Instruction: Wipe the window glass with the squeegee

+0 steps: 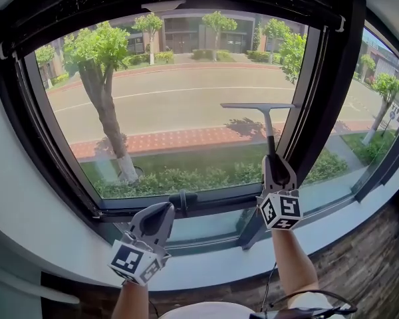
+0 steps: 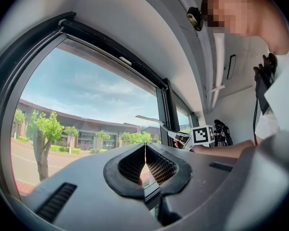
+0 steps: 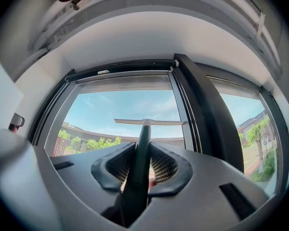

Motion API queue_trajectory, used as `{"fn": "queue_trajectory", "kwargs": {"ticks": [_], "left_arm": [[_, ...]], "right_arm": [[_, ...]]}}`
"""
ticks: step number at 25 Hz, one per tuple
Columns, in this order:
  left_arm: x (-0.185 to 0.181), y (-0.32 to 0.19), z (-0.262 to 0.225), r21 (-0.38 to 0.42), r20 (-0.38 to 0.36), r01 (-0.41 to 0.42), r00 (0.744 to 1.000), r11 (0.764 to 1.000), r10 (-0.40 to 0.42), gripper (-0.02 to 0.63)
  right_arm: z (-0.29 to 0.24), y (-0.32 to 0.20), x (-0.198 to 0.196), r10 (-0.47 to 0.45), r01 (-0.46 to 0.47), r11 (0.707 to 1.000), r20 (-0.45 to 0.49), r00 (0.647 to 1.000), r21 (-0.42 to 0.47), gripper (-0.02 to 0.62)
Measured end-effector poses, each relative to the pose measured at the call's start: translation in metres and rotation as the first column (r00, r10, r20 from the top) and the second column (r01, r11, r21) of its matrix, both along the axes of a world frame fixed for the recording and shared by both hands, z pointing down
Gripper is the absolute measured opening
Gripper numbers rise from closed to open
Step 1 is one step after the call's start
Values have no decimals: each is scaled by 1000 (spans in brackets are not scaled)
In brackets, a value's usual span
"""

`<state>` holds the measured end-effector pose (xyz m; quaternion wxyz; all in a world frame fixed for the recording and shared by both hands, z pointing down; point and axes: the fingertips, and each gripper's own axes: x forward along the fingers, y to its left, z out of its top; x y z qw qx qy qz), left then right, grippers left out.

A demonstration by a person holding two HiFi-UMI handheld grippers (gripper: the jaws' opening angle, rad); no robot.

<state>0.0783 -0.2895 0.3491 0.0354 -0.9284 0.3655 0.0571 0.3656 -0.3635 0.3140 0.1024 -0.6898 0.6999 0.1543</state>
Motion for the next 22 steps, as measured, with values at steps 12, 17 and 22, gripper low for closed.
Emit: {"fn": "queue_trajectory", "kwargs": {"ticks": [12, 17, 22], "left_arm": [[2, 2, 5, -17, -10, -7, 1000, 1000, 7, 18], [5, 4, 8, -23, -2, -9, 1000, 1000, 9, 18], [2, 4, 9, -25, 2, -1, 1000, 1000, 1, 18]], "right_arm": [[59, 7, -1, -5, 5, 995, 2, 1000, -104, 98], [88, 9, 1, -2, 2, 989, -1, 1000, -151, 98], [107, 11, 0, -1, 3, 983, 14, 1000, -181, 98]]}}
